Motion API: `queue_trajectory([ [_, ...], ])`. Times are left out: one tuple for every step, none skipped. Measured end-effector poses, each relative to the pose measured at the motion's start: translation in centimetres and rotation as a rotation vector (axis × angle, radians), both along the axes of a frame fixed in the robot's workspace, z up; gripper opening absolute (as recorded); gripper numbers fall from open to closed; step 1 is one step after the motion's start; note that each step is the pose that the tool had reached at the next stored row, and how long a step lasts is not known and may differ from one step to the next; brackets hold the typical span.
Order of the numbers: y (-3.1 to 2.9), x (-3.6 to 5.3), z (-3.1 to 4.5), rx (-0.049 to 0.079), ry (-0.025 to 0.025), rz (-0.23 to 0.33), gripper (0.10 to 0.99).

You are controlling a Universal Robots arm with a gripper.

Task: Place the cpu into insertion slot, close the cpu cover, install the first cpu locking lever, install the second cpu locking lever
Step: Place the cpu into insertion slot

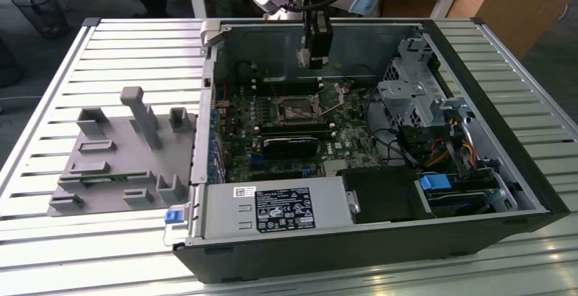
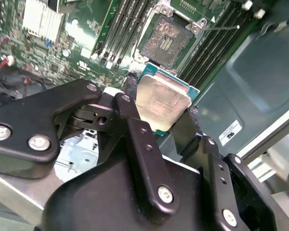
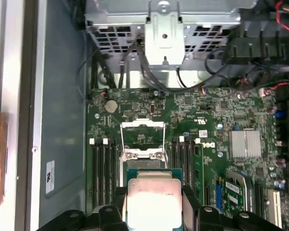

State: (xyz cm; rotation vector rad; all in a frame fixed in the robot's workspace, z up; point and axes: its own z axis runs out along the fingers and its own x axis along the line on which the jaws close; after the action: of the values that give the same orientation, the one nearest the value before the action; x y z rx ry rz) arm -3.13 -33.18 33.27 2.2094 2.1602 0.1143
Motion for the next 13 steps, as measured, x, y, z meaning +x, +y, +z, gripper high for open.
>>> queue_trajectory([
  [0.0, 0.0, -0.06, 0.0, 0.0001, 0.014, 0.541],
  [0.0, 0.0, -0.13, 0.0, 0.0, 0.023, 0.541],
  [0.03, 0.0, -0.26, 0.0, 0.0001, 0.027, 0.541],
  [0.08, -0.01, -0.44, 0.0, 0.0001, 0.029, 0.541],
  [0.1, -0.01, -0.63, 0.001, -0.0001, 0.03, 0.541],
  [0.13, -0.01, -0.8, 0.001, 0.0, 0.03, 0.541],
  [0.14, -0.01, -0.95, 0.001, 0.0006, 0.03, 0.541],
  [0.15, -0.01, -1.03, 0.005, 0.001, 0.03, 0.541],
  [0.15, -0.01, -1.11, 0.01, 0.0011, 0.03, 0.541],
  [0.15, -0.02, -1.2, 0.015, 0.0011, 0.03, 0.541],
  [0.15, -0.02, -1.28, 0.02, 0.0011, 0.03, 0.541],
  [0.16, -0.02, -1.4, 0.023, 0.0012, 0.03, 0.541],
  [0.16, -0.02, -1.57, 0.024, 0.0011, 0.03, 0.541],
])
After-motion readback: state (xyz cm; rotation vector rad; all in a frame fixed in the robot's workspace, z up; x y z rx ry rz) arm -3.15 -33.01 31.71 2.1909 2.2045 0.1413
